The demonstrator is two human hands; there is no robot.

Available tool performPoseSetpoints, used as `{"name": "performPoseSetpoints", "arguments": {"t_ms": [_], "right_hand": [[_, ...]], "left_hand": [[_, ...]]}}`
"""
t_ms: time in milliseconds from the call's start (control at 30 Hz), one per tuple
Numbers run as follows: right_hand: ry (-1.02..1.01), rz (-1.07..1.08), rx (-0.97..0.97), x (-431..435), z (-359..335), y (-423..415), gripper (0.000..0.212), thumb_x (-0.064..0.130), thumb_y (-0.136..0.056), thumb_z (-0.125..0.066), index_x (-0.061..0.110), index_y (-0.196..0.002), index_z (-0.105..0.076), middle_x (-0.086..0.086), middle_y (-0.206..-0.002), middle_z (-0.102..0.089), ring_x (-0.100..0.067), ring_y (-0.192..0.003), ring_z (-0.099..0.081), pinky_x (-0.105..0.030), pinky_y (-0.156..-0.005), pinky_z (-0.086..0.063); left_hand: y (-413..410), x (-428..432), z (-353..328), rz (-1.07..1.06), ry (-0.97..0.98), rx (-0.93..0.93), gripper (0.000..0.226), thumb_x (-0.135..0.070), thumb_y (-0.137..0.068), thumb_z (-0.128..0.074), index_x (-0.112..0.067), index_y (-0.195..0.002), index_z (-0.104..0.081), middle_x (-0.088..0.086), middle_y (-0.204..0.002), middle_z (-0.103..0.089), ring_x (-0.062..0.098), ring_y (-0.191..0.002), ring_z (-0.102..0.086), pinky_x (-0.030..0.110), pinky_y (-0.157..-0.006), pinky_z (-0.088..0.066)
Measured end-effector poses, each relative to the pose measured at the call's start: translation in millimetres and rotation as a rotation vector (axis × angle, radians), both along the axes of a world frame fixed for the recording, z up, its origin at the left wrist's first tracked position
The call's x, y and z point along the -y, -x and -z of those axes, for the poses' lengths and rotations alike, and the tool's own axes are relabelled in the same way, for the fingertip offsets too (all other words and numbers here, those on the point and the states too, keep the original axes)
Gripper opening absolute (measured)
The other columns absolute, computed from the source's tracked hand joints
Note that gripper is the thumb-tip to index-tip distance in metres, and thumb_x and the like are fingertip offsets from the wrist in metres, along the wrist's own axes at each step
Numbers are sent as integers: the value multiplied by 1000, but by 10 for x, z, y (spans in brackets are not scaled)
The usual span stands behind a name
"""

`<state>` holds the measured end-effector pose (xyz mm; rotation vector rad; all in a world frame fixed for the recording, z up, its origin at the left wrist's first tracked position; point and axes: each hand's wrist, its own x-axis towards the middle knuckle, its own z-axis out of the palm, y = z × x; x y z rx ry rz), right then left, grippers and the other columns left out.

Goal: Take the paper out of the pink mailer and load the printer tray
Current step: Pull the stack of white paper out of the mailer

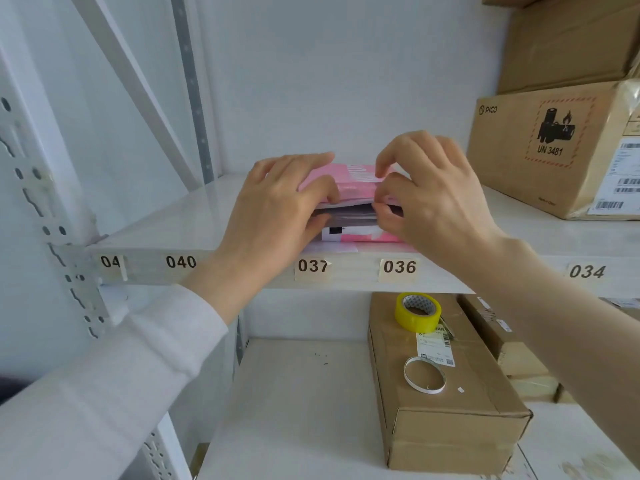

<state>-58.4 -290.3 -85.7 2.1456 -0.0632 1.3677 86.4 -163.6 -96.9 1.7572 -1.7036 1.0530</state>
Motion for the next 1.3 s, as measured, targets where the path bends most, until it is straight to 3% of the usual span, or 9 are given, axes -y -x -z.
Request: {"name": "performPoseSetpoints", "arguments": {"t_ms": [300,400,500,633,900,1000,1100,1200,1300], "right_hand": [[-345,-178,77,-422,253,509,13,16,-81,-64,7,-71,-66,-10,-87,-64,-21,-83,-49,-27,-74,-38],[-802,-155,179,-525,322,658,26,39,-83,-55,14,-88,-62,3,-96,-51,-14,-96,-44,-11,-85,-33],[-1464,-106,311,-535,331,743,30,47,-83,-55,19,-93,-52,7,-91,-52,-18,-87,-58,-32,-84,-50],[-2321,-653,260,-464,248,844,40,30,-81,-61,11,-115,-55,-10,-102,-64,-32,-75,-71,-42,-62,-60],[-2331,-557,66,-475,342,779,16,16,-83,-58,10,-98,-60,0,-74,-72,-12,-63,-69,-24,-50,-58],[-2258,-507,52,-540,435,823,22,12,-86,-56,7,-107,-59,-2,-87,-69,-15,-75,-65,-24,-59,-56],[-2236,-495,14,-623,539,955,27,12,-86,-55,5,-113,-58,-5,-100,-68,-17,-83,-65,-25,-64,-57],[-2275,-548,-71,-698,663,1141,43,18,-77,-60,6,-118,-56,-10,-113,-67,-23,-95,-66,-32,-76,-58],[-2303,-599,-139,-791,861,1364,41,20,-75,-58,8,-114,-59,-8,-110,-70,-23,-96,-68,-35,-76,-59]], "left_hand": [[287,-372,273,160,202,-74,14,-11,-89,-56,-4,-89,-68,4,-104,-71,18,-90,-66,34,-71,-52],[355,-456,323,188,198,-91,16,-12,-89,-55,-5,-93,-69,-1,-96,-74,12,-89,-68,32,-72,-54],[408,-527,310,206,210,-78,15,-10,-88,-57,-4,-90,-70,1,-90,-75,13,-85,-70,35,-63,-58],[453,-671,349,217,166,-98,16,-15,-89,-57,-5,-87,-70,-1,-89,-76,11,-86,-70,33,-58,-58],[474,-854,620,266,28,-177,21,-25,-90,-56,-9,-84,-69,-5,-97,-74,8,-95,-68,33,-72,-58],[487,-962,656,344,0,-568,28,-40,-82,-56,-16,-94,-64,-6,-116,-65,1,-112,-56,23,-99,-42],[478,-1033,606,261,208,-1208,39,-38,-82,-62,-19,-113,-50,-2,-124,-56,-7,-103,-54,14,-90,-41],[485,-1070,613,413,-107,-1794,63,-57,-72,-60,-22,-123,-48,-2,-121,-63,10,-105,-61,27,-80,-51],[648,-1137,748,514,-245,-1962,36,-49,-88,-40,-25,-99,-65,-7,-88,-75,10,-81,-70,21,-57,-55]]}}
